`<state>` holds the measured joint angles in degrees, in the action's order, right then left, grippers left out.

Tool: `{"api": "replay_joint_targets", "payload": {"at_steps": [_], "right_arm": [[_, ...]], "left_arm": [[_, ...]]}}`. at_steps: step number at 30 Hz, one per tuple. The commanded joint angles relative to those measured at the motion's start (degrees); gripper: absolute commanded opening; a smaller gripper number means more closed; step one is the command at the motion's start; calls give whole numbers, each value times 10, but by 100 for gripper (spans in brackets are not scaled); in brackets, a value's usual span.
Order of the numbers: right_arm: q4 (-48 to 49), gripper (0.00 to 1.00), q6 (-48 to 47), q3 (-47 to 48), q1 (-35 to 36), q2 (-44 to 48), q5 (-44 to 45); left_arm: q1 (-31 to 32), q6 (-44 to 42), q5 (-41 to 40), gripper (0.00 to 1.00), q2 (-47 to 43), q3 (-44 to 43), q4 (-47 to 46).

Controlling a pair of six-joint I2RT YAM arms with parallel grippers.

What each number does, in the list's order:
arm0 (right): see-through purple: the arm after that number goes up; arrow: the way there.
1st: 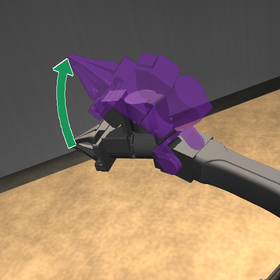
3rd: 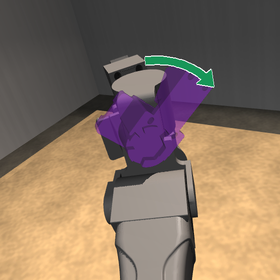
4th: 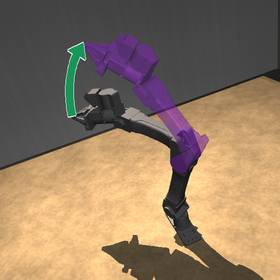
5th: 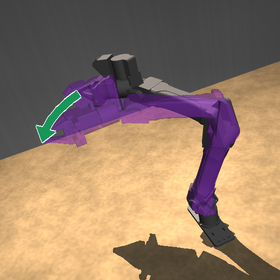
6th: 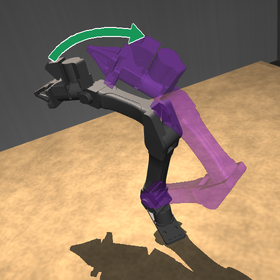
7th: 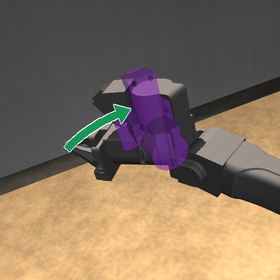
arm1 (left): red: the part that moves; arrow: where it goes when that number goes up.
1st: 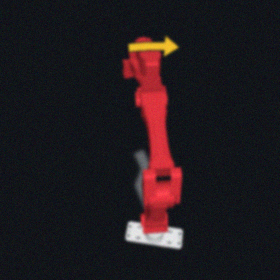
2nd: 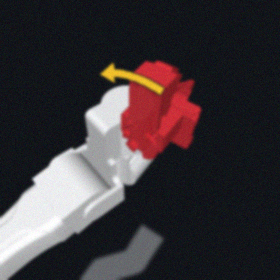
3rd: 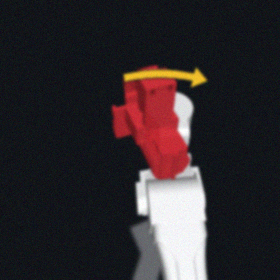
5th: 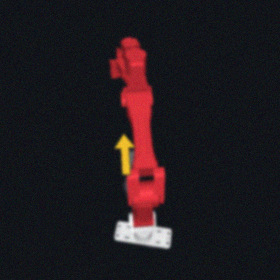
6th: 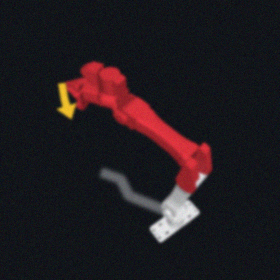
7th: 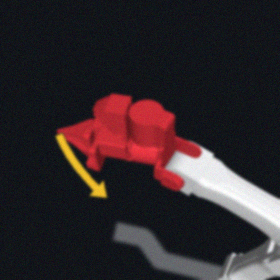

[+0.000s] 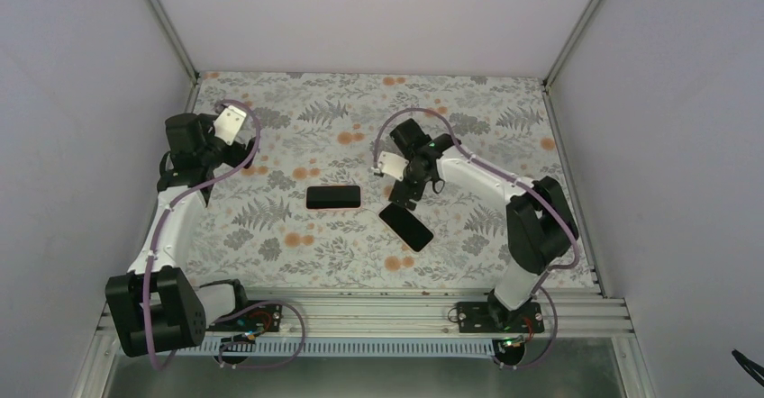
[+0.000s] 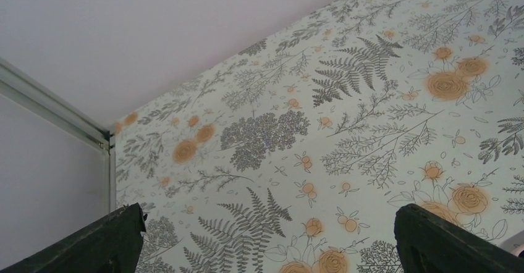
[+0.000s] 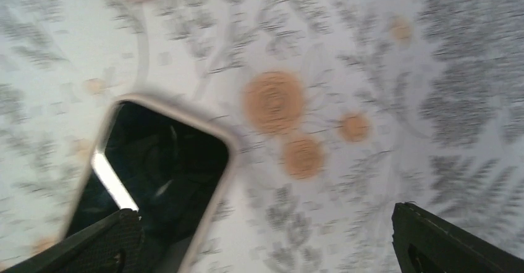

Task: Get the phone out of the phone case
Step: Adjust the phone at the center of the board.

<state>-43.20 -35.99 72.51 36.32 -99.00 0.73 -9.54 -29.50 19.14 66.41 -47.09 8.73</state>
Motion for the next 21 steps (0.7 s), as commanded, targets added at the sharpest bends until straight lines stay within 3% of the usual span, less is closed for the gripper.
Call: {"api": "replay_joint_targets", "payload": {"at_steps": [1, 6, 10, 21], "right_arm": [[-102, 100, 59, -30, 50, 26, -79], [-73, 100, 97, -76, 99, 43, -46], [10, 100, 85, -140, 135, 55, 56], [144, 100, 40, -249, 134, 114, 171]], "left_arm": [[-3, -11, 8, 100, -6, -8, 6], [-3, -13, 1, 100, 12, -26, 23], [-3, -16, 13, 100, 23, -34, 37], [-2, -31, 30, 100, 40, -41, 80]]}}
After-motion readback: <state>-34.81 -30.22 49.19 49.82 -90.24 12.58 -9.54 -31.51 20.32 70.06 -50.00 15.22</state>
